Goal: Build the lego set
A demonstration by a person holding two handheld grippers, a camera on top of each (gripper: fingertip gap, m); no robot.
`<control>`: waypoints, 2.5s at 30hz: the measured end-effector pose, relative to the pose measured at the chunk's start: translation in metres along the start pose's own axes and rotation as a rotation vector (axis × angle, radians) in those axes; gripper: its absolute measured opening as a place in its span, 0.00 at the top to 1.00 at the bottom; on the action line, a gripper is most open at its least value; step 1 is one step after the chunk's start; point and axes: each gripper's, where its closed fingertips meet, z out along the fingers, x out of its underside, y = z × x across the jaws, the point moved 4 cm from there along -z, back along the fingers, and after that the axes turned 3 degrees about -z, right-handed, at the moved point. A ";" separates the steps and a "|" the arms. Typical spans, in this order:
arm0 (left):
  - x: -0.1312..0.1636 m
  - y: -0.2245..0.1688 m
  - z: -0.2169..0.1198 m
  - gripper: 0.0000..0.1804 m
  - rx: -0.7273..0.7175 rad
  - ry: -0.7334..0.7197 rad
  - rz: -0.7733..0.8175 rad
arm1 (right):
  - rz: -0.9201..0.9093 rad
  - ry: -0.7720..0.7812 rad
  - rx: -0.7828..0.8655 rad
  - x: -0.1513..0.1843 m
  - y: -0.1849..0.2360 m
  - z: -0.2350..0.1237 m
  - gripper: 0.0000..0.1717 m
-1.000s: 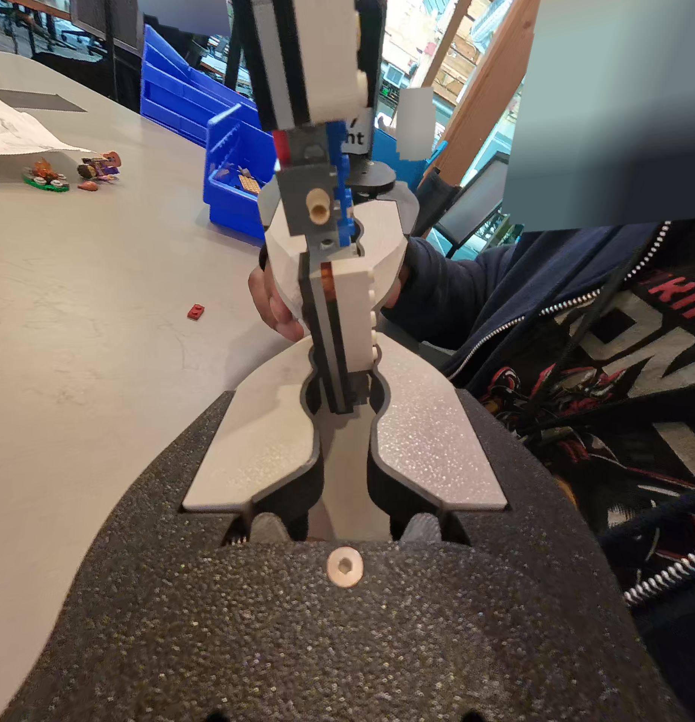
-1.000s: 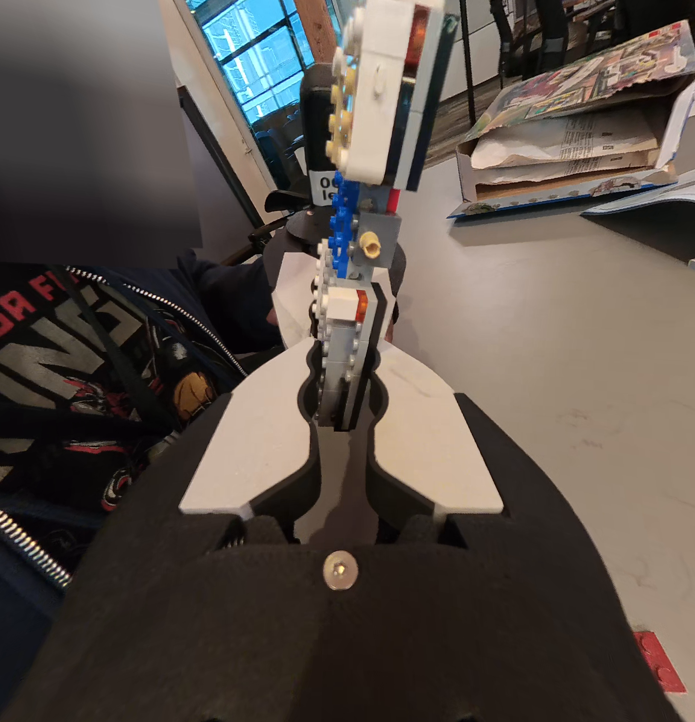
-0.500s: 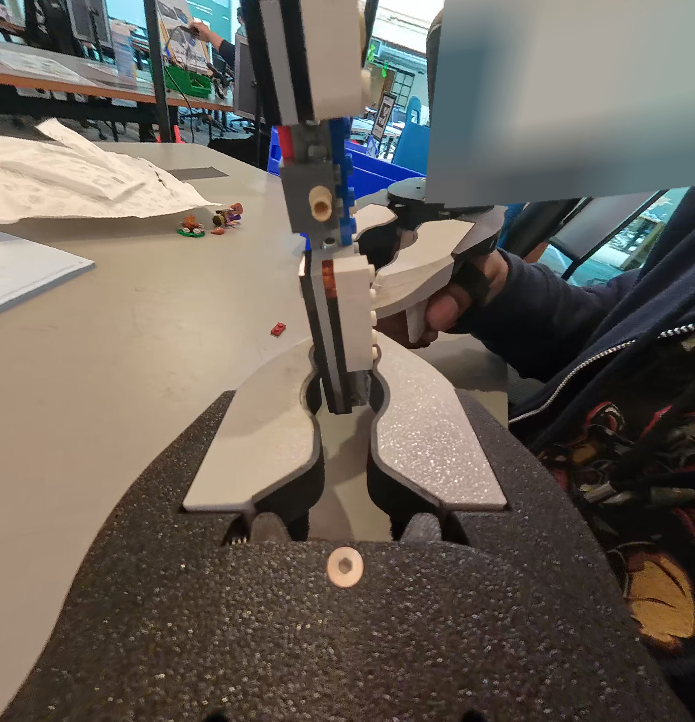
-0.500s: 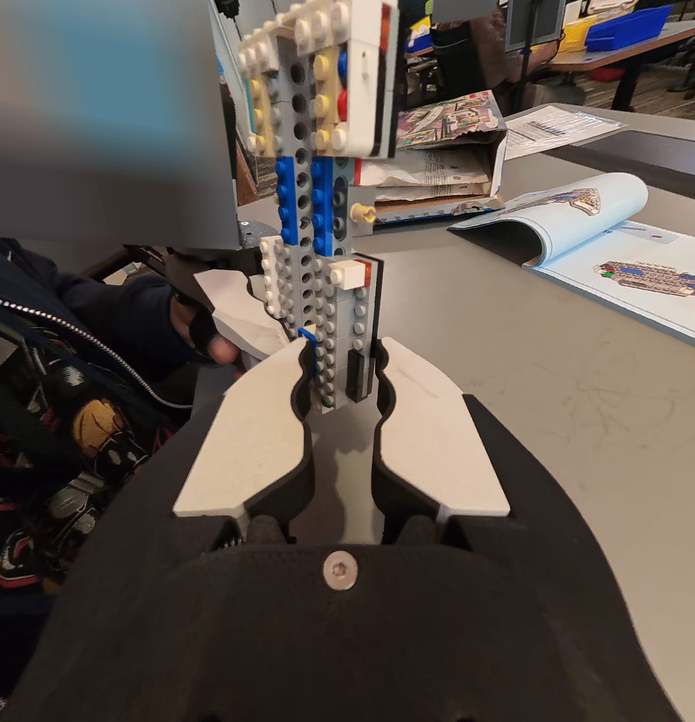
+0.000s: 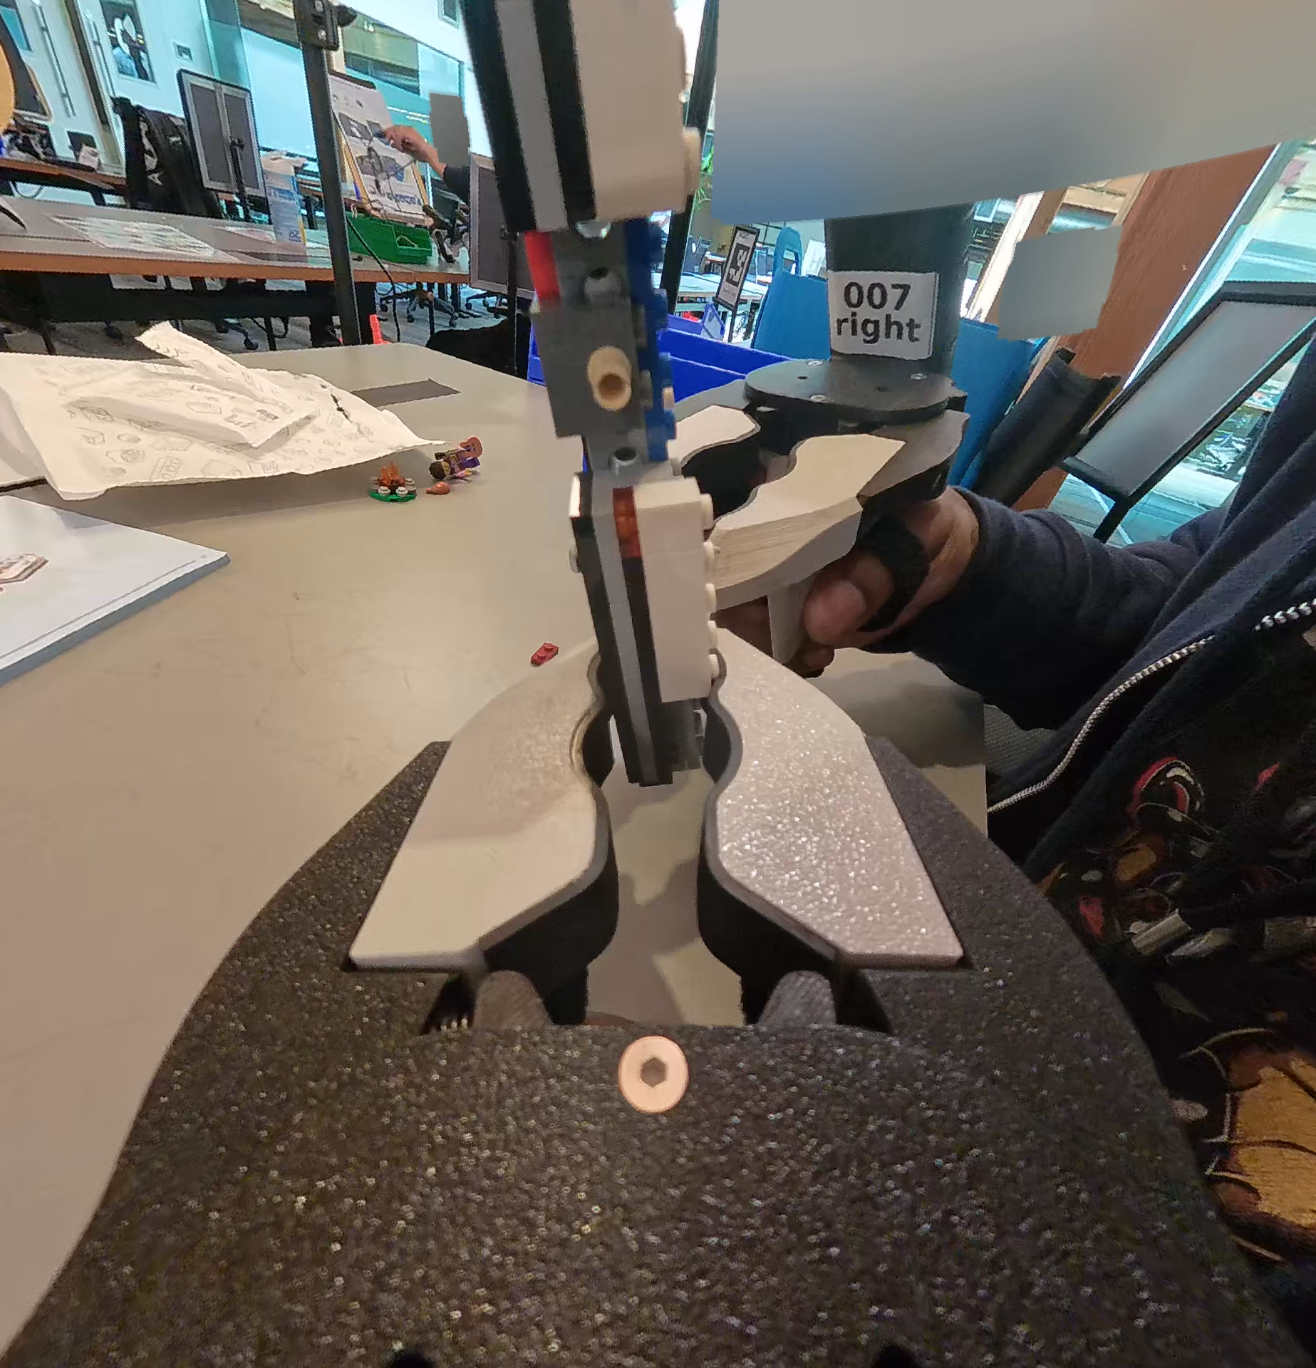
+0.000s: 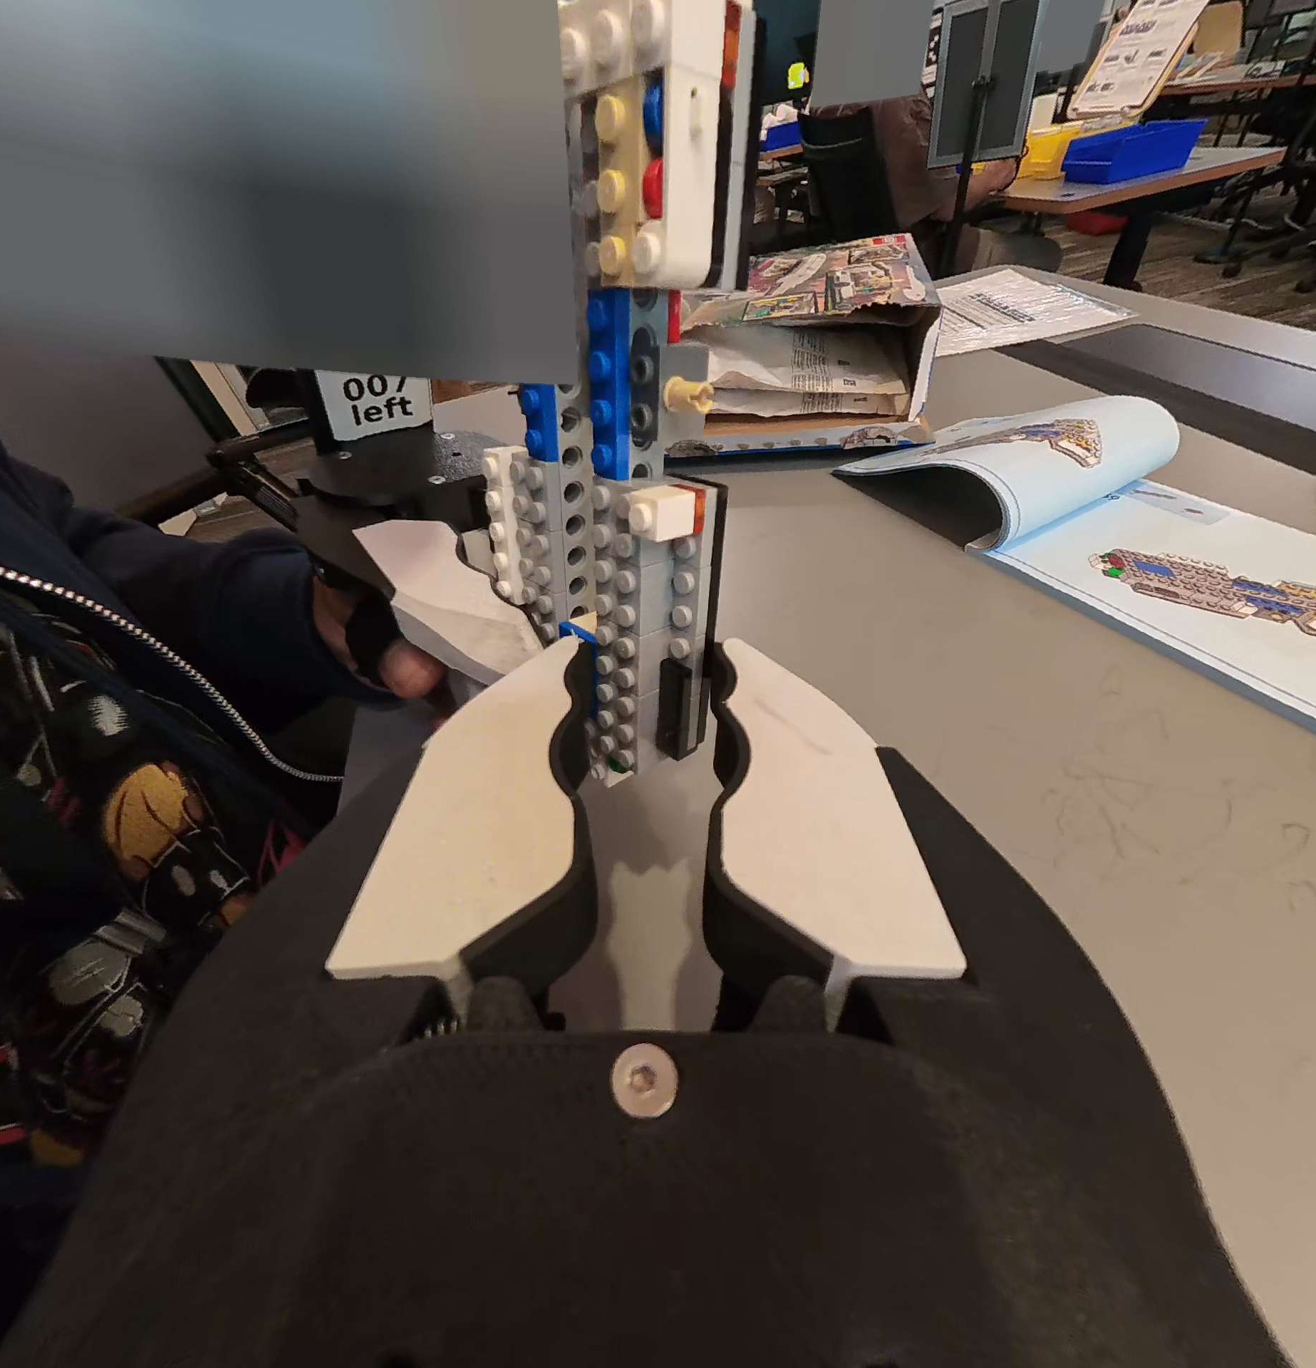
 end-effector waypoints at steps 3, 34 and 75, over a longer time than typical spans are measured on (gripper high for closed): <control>0.000 0.000 0.000 0.89 -0.005 0.008 0.011 | -0.003 -0.003 0.005 0.001 0.000 0.000 0.82; -0.009 0.019 0.001 0.89 0.099 -0.194 -0.435 | 0.112 0.042 0.112 -0.003 -0.012 0.006 0.82; -0.002 0.017 0.004 0.87 0.042 -0.091 -0.346 | 0.219 0.035 0.074 0.008 -0.019 0.010 0.79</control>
